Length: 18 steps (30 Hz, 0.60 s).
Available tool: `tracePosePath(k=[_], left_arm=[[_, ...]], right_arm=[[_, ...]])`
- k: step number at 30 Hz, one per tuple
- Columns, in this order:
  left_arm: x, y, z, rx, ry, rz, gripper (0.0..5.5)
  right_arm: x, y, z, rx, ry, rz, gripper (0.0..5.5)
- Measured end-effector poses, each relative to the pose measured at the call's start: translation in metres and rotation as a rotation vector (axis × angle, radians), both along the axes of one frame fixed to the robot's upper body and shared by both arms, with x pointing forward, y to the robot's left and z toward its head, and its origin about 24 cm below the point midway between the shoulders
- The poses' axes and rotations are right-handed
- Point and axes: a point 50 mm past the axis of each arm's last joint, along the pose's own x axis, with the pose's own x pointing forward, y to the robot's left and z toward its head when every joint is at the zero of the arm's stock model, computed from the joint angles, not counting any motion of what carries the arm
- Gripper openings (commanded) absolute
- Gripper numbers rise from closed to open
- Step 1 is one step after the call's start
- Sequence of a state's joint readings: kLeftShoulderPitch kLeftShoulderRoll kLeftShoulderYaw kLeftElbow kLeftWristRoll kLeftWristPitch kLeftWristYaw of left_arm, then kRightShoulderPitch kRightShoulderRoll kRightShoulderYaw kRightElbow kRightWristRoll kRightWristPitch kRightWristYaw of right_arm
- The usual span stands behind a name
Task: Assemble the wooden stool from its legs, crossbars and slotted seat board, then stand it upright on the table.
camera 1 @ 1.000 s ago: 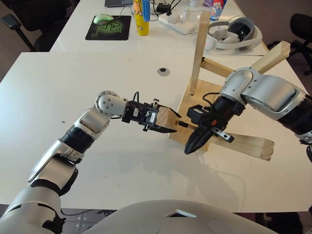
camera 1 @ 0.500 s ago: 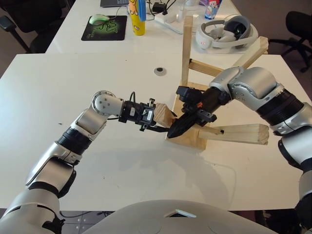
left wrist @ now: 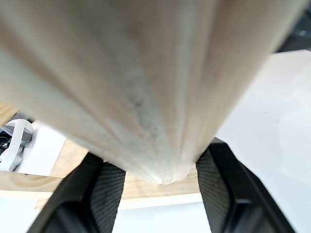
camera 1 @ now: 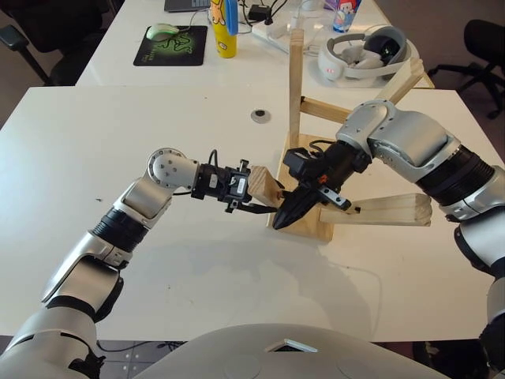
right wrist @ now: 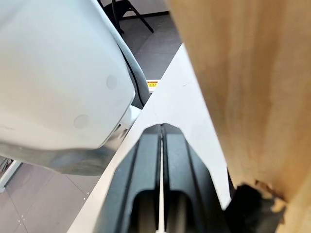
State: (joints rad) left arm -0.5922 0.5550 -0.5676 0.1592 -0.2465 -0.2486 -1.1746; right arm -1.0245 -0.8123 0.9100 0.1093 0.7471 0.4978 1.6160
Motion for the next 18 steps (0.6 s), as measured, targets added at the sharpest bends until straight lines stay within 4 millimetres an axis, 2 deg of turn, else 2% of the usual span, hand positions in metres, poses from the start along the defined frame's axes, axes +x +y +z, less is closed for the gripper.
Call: tracePosePath(k=[13, 18], left_arm=[[0.0029, 0.0029, -0.0027, -0.013, 0.026, 0.021, 2.05], [0.0027, 0.0032, -0.0022, -0.017, 0.016, 0.016, 2.05]], right_arm=[[0.0046, 0.002, -0.0024, 0.032, -0.062, 0.028, 0.0], [0.0078, 0.0001, 0.001, 0.049, 0.021, -0.038, 0.0]])
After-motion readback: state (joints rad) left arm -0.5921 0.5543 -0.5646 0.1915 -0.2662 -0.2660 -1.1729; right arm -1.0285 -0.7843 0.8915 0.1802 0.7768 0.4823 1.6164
